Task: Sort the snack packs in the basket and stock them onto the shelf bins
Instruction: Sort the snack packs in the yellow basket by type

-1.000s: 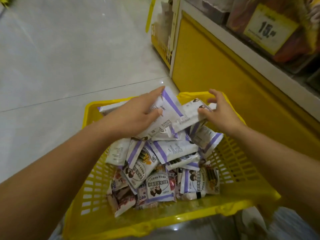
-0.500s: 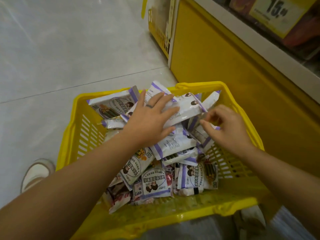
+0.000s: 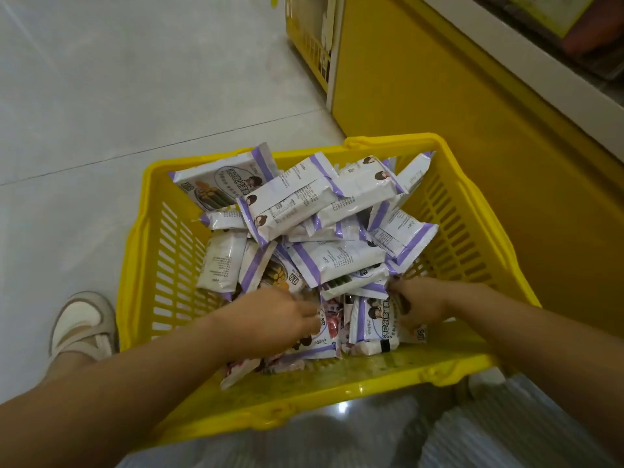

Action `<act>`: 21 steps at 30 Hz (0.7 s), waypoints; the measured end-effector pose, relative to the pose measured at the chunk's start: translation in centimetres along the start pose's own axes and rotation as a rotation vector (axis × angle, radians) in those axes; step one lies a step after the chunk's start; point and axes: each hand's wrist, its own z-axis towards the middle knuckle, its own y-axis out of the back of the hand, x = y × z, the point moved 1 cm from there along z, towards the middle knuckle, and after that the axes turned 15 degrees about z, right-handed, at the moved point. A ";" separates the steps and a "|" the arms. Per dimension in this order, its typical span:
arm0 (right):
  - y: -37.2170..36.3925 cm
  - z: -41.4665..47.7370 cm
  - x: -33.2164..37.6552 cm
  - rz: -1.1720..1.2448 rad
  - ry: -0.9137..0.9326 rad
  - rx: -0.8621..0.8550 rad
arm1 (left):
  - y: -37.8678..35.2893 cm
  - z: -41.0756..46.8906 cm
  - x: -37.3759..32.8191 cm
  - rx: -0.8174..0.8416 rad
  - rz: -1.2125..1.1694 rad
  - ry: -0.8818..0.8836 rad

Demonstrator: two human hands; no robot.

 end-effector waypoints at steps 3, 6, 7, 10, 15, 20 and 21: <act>-0.2 0.5 -0.3 -0.002 -0.020 0.031 | -3.3 -0.5 -1.0 0.180 0.086 -0.060; -0.1 0.7 -0.4 -0.028 -0.003 -0.006 | -4.6 0.1 -1.6 0.148 0.205 -0.101; 0.0 0.6 -0.4 -0.035 0.002 -0.018 | -4.9 0.3 -1.7 0.164 0.233 -0.122; 0.2 0.6 -0.6 -0.004 0.022 -0.046 | -5.5 1.0 -1.7 0.231 0.302 -0.153; 0.2 0.4 -0.8 0.009 0.001 -0.071 | -5.9 1.2 -1.0 0.141 0.289 -0.149; -0.4 -0.1 -0.2 -0.186 0.035 0.005 | -5.7 1.0 -0.6 0.053 0.351 -0.176; -0.5 -0.2 0.0 -0.212 0.051 0.010 | -5.4 1.0 -0.5 0.038 0.341 -0.193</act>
